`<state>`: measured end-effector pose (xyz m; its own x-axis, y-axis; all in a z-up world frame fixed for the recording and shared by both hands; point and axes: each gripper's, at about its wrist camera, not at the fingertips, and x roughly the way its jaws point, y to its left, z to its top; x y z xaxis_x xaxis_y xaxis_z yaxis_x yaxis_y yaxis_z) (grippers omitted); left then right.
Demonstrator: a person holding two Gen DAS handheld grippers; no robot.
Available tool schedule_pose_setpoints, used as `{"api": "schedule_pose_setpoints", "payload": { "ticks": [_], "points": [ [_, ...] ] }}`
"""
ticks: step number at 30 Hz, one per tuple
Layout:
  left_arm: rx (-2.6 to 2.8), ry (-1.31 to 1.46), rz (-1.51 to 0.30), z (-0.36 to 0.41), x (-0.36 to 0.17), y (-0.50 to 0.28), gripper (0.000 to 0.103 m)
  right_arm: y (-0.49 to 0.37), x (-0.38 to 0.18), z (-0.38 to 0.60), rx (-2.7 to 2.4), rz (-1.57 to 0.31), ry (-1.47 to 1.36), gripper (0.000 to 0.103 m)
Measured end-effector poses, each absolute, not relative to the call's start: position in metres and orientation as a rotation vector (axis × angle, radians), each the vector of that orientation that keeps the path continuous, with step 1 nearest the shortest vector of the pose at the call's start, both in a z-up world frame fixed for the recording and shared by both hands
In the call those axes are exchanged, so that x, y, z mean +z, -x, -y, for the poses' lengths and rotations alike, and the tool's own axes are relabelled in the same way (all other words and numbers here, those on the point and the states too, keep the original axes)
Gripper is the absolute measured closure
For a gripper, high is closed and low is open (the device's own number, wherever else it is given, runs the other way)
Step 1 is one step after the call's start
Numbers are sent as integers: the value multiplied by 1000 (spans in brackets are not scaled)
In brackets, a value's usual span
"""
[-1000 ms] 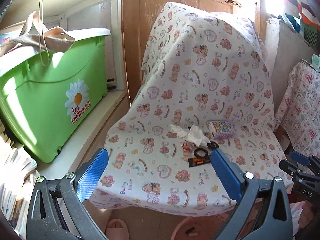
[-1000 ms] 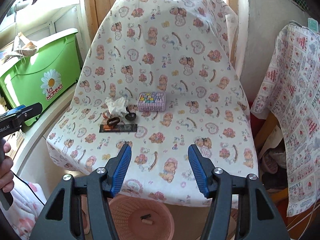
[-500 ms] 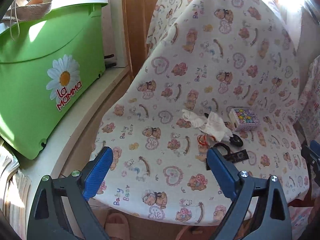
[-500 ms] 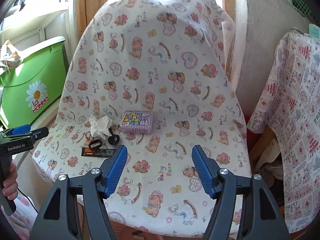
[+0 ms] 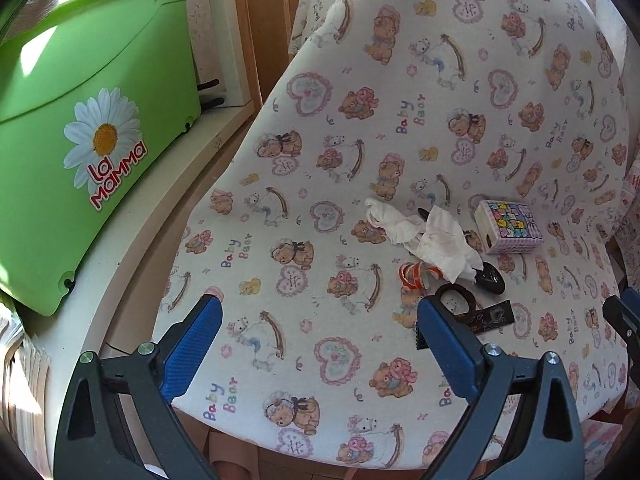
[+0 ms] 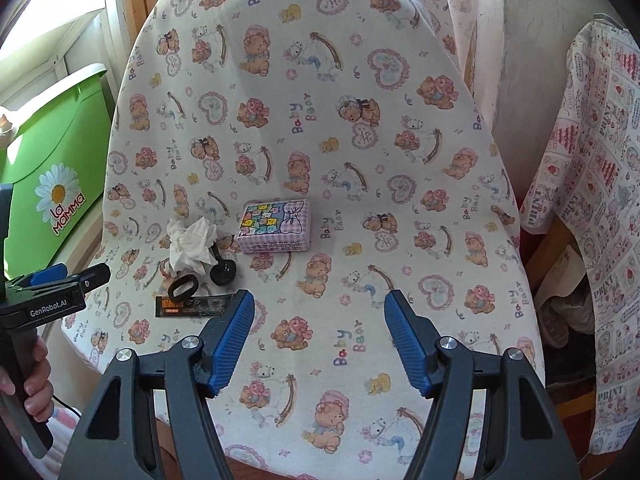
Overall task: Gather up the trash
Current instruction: 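Raise both tools back toward the remaining items on the chair, then grasp the black scissors with the left tool while the right tool grasps the black spoon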
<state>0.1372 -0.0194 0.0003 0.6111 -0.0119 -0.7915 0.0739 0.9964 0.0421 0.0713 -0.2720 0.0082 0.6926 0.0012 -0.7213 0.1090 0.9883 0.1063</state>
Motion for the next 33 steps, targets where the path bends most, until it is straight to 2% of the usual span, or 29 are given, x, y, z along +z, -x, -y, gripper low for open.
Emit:
{"api": "schedule_pose_setpoints", "payload": {
  "ticks": [7, 15, 18, 22, 26, 28, 33],
  "points": [
    [-41, -90, -928, 36, -5, -153, 5, -76, 6, 275, -72, -818, -163, 31],
    [-121, 62, -1089, 37, -19, -179, 7, -82, -3, 286, -104, -877, -207, 31],
    [-172, 88, -1124, 42, -27, -186, 19, -84, -7, 287, -119, -894, -189, 31],
    [-227, 118, -1166, 50, -37, -187, 44, -87, -11, 288, -116, -909, -199, 31],
    [-297, 160, -1226, 60, -49, -187, 56, -88, -12, 286, -114, -914, -193, 31],
    [-297, 149, -1226, 67, -52, -187, 57, -89, -14, 284, -114, -916, -190, 31],
    [-245, -15, -1184, 88, -53, -185, 79, -89, -17, 280, -116, -921, -171, 31]
  ]
}}
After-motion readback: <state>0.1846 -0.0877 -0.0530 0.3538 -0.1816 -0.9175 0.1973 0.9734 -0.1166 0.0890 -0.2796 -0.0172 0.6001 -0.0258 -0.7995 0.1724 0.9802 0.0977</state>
